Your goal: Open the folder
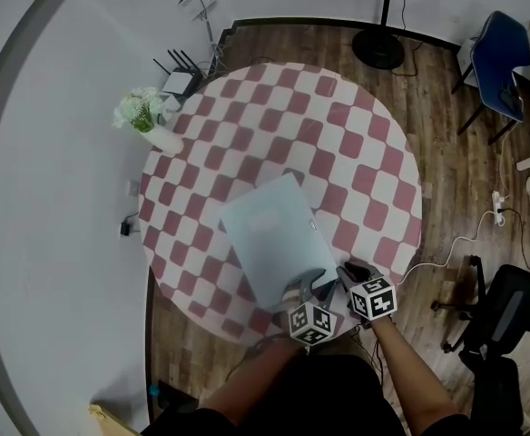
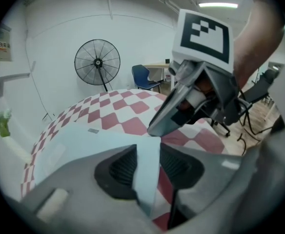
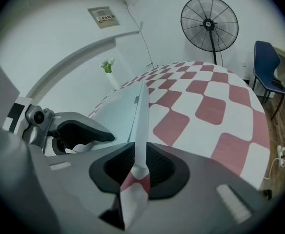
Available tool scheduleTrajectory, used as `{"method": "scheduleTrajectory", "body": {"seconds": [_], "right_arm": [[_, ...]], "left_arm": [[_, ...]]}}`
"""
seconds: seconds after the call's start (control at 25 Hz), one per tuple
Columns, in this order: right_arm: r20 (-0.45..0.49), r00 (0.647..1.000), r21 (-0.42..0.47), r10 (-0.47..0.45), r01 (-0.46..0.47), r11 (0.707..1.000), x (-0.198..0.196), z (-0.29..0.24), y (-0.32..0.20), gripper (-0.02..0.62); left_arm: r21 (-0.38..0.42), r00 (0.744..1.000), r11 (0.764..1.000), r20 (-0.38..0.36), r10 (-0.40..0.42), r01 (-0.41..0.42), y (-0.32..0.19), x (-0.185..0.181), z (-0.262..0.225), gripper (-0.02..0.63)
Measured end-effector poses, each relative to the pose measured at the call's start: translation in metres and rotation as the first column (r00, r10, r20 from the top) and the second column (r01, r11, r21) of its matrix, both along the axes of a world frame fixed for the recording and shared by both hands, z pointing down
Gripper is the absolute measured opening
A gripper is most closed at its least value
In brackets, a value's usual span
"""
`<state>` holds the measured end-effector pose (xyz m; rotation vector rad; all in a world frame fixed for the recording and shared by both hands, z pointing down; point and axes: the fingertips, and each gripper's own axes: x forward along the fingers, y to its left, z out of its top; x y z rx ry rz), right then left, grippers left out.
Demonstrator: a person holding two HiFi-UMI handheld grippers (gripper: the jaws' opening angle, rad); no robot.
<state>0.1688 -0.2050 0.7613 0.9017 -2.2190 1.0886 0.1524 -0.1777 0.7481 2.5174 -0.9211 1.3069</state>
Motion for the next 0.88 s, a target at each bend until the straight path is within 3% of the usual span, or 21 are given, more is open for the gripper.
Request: {"method": "scheduleTrajectory", "body": {"seconds": [0.48,0.88], "right_arm": [[-0.019,0.998,-0.003,-0.056,0.056,0.998,-0.002,0.0,0.0,0.069],[-0.068,0.996,0.027,-0.062,0.064,0.998,-0.004,-0.002,0.002,0.058]], "left_arm": [[0.026,0.999,0.999,-0.034,0.022,-0.021,0.004,0.005,-0.015,0.046],[0.063,0.997,0.998,-0.071,-0.023,0.027,0.002,-0.001,-0.035,0.011]]}}
